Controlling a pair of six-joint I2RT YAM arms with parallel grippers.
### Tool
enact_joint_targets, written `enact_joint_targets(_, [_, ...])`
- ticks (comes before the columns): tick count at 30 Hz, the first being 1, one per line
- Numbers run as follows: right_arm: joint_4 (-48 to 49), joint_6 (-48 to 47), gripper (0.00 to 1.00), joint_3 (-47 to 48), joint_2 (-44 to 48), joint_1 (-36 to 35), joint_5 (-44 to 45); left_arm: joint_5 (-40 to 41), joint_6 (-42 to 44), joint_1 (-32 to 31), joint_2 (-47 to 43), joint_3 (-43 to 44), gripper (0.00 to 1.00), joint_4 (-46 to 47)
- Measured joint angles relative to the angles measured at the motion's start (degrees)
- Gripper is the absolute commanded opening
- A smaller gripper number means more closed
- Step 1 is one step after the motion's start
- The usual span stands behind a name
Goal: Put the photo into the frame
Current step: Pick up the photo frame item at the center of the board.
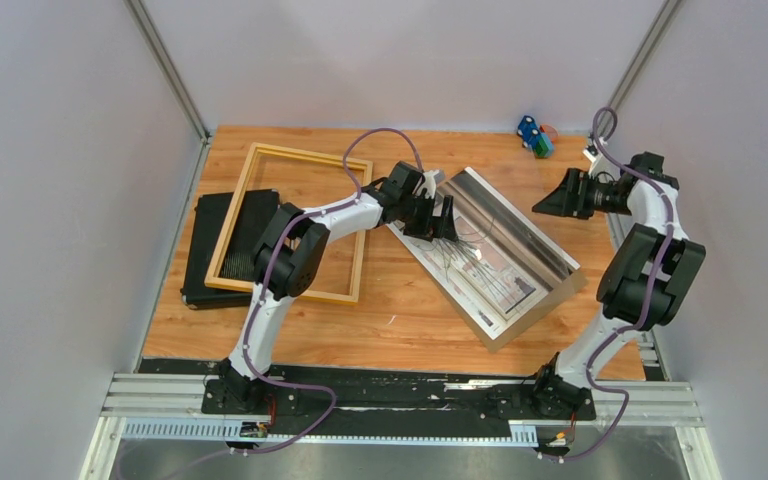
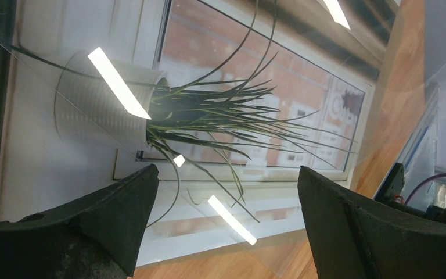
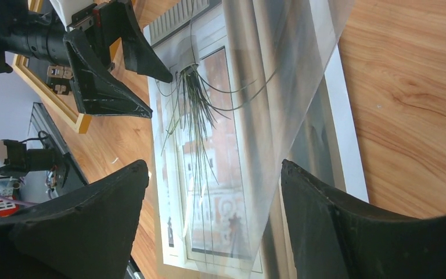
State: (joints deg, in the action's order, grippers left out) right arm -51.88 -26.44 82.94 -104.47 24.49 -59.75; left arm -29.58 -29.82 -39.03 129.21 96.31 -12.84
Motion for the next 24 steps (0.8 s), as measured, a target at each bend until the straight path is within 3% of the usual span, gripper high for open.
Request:
enact_joint_targets(9, [-3.98,-3.48,0.78,2.47,-6.84,3.3,-4.85,0.04,0.33,0.0,-0.24,-0.42,1.0,0.37])
enact_joint_targets(24, [-2.78,0.17,0.71,1.2,-10.82,5.62,-11.89,0.26,0.35,0.17,-0.87,-1.44,1.0,0.74])
